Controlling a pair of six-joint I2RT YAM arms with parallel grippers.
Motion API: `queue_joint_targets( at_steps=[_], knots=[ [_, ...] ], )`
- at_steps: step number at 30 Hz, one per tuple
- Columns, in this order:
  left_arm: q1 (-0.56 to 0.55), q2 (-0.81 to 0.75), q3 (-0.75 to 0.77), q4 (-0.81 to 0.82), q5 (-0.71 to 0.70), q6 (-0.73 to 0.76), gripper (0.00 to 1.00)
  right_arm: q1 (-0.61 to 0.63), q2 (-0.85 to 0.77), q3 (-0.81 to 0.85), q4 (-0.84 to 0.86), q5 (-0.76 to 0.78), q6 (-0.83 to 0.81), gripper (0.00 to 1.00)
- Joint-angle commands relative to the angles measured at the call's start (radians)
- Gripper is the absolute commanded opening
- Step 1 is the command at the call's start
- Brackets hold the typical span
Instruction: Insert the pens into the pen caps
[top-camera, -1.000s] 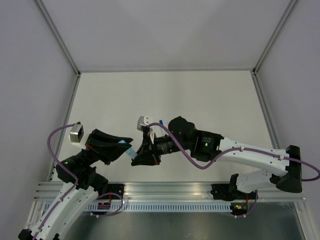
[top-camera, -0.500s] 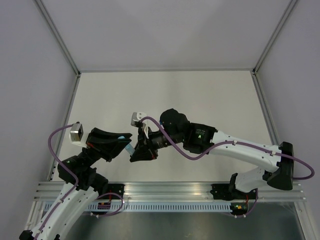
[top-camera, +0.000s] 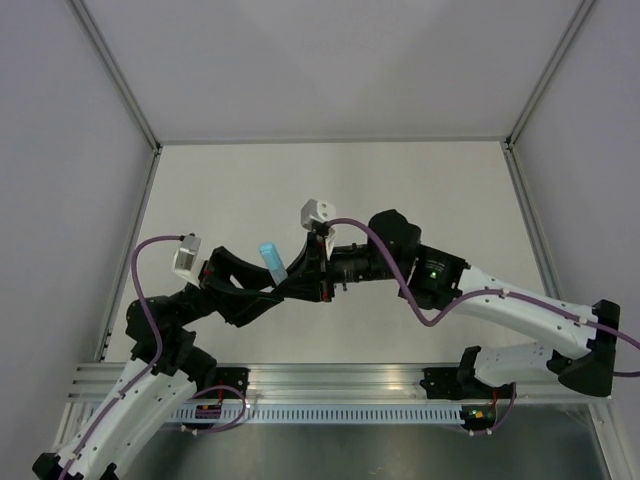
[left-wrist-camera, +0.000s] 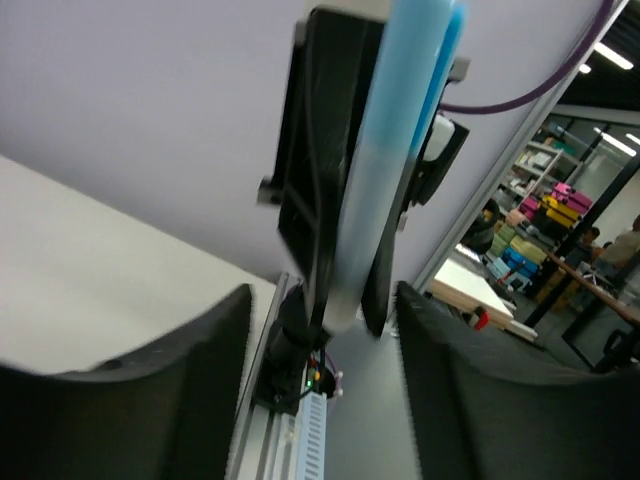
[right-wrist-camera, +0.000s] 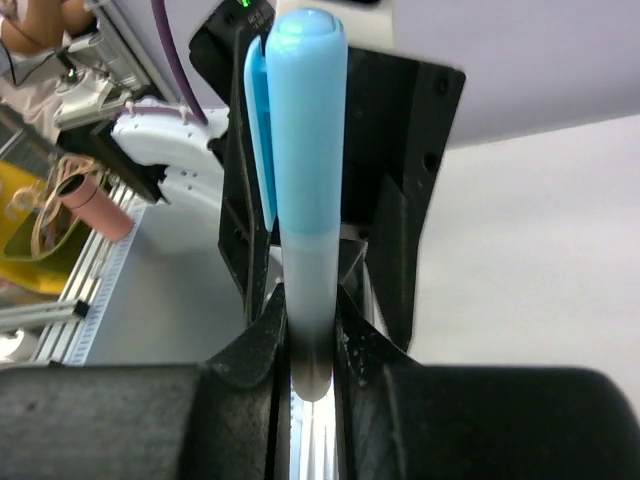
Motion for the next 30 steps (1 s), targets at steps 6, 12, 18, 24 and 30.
queue_joint_targets(
  at_steps=[6,12,18,24,30],
  knots=[
    [-0.006,-0.007,0.13,-0.294,0.028,0.155,1.0,-0.001,-0.168,-0.144,-0.034,0.486,-0.018,0.0],
    [-0.006,-0.006,0.105,-0.395,-0.055,0.25,1.0,-0.003,-0.202,-0.167,-0.182,0.832,-0.019,0.0],
    [-0.006,0.069,0.076,-0.43,-0.156,0.322,1.0,-0.001,-0.24,-0.207,-0.199,0.95,-0.013,0.0],
    [-0.006,0.158,0.07,-0.475,-0.329,0.382,1.0,-0.112,-0.188,-0.313,-0.225,0.909,0.068,0.0],
    [-0.006,0.24,-0.017,-0.496,-0.523,0.415,0.99,-0.43,-0.065,-0.462,-0.138,0.539,0.162,0.0]
  ],
)
